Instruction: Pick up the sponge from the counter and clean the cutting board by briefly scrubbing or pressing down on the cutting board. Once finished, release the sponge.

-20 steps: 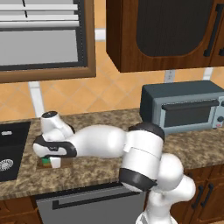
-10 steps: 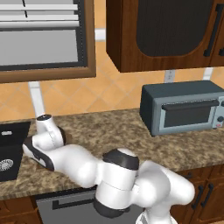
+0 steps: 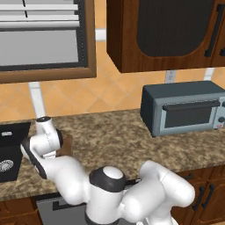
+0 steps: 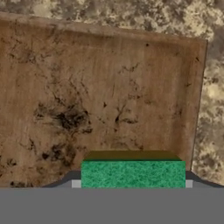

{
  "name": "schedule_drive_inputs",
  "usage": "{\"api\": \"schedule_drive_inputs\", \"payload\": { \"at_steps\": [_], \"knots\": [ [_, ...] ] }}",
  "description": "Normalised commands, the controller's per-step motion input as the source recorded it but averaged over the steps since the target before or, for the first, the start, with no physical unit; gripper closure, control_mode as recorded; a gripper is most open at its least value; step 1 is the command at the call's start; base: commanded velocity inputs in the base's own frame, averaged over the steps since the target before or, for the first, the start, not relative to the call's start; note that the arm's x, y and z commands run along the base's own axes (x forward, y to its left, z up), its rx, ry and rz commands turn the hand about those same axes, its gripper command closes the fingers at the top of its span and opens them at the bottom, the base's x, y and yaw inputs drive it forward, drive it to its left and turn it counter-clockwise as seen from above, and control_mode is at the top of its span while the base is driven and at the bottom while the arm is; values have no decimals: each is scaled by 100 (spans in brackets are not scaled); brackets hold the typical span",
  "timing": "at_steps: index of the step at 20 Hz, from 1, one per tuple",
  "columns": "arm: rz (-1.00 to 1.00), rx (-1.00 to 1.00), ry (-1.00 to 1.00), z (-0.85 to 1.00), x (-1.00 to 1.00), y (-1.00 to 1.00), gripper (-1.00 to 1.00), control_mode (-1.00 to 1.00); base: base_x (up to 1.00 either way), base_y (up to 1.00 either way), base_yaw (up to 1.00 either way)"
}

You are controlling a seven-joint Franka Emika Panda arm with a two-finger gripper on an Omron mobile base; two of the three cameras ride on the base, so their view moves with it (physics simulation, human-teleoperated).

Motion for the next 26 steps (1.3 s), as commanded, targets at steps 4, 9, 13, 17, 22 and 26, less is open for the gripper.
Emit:
{"api": "schedule_drive_inputs", "payload": {
  "at_steps": [4,9,13,17,22,26],
  "knots": [
    [0,0,0,-13,29,0,100,-100,0,0,0],
    [0,0,-5,-15,32,0,100,-100,0,0,0],
    [0,0,-7,-14,36,0,100,-100,0,0,0],
    [0,0,-3,-16,42,0,100,-100,0,0,0],
    [0,0,-2,-19,51,-1,100,-100,0,0,0],
    [0,0,-2,-23,57,0,100,-100,0,0,0]
  ]
}}
